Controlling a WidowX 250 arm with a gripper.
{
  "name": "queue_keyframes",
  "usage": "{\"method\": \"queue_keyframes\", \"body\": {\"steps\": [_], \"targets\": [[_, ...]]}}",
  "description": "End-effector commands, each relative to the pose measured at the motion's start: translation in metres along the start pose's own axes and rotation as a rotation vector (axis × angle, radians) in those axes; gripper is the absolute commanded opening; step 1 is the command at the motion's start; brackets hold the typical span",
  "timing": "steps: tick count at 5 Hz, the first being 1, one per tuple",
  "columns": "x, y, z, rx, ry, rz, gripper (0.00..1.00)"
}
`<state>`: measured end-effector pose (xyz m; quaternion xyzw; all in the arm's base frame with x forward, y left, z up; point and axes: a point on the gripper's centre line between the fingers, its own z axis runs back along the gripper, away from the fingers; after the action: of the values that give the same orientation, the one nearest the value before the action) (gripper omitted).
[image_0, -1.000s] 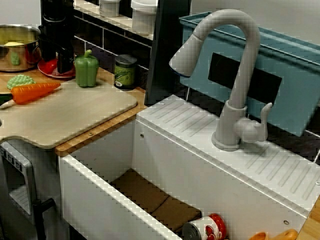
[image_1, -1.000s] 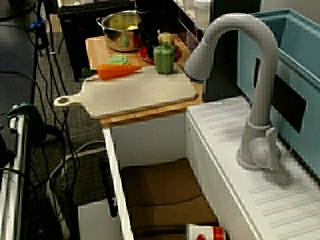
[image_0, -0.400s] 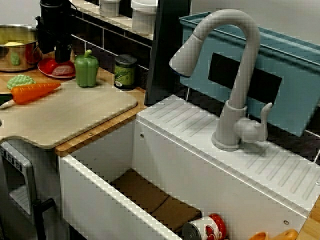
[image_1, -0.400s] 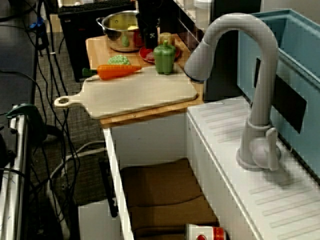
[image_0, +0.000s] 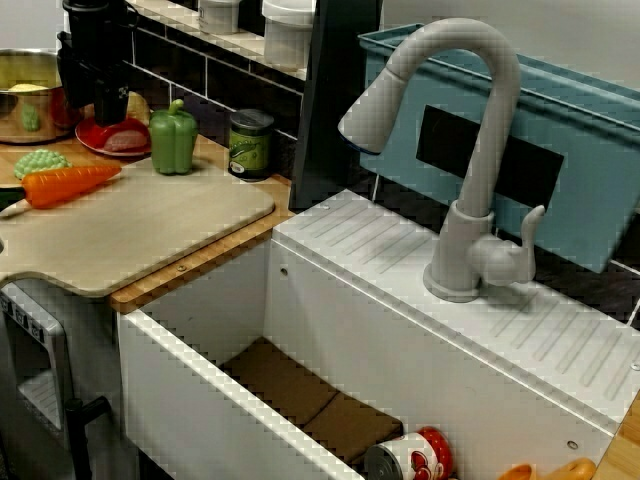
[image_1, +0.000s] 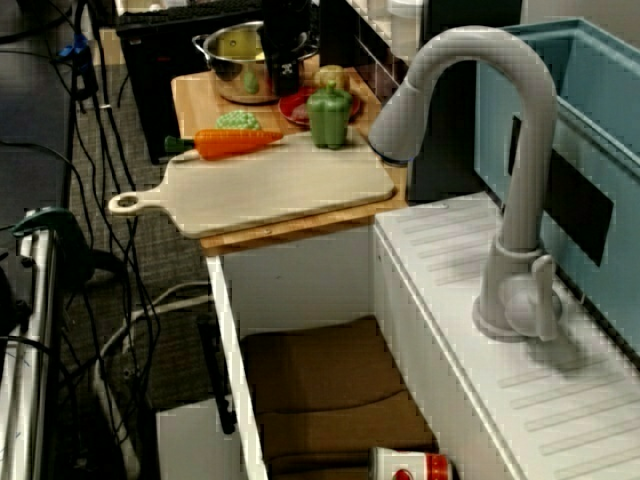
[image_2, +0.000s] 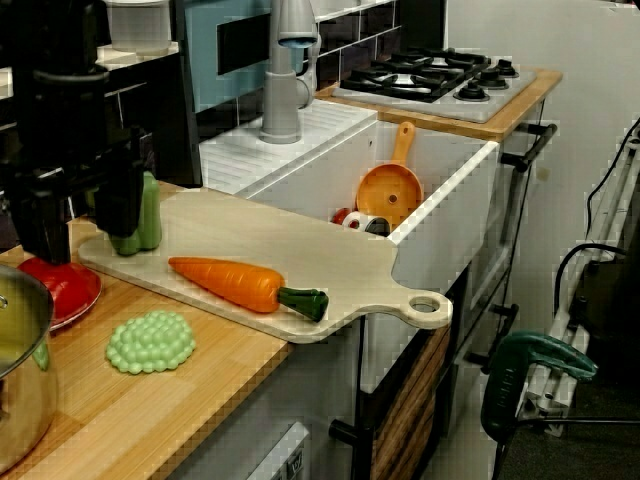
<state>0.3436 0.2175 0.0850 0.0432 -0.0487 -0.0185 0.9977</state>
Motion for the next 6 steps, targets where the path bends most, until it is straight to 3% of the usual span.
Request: {"method": "queue_keyframes", "body": {"steps": [1, 6], "targets": [[-0.015, -0.003, 0.038, 0.029, -0.071, -0.079, 1.00], [-0.050, -0.039, 0.035, 0.021, -0.043, -0.128, 1.00]]}}
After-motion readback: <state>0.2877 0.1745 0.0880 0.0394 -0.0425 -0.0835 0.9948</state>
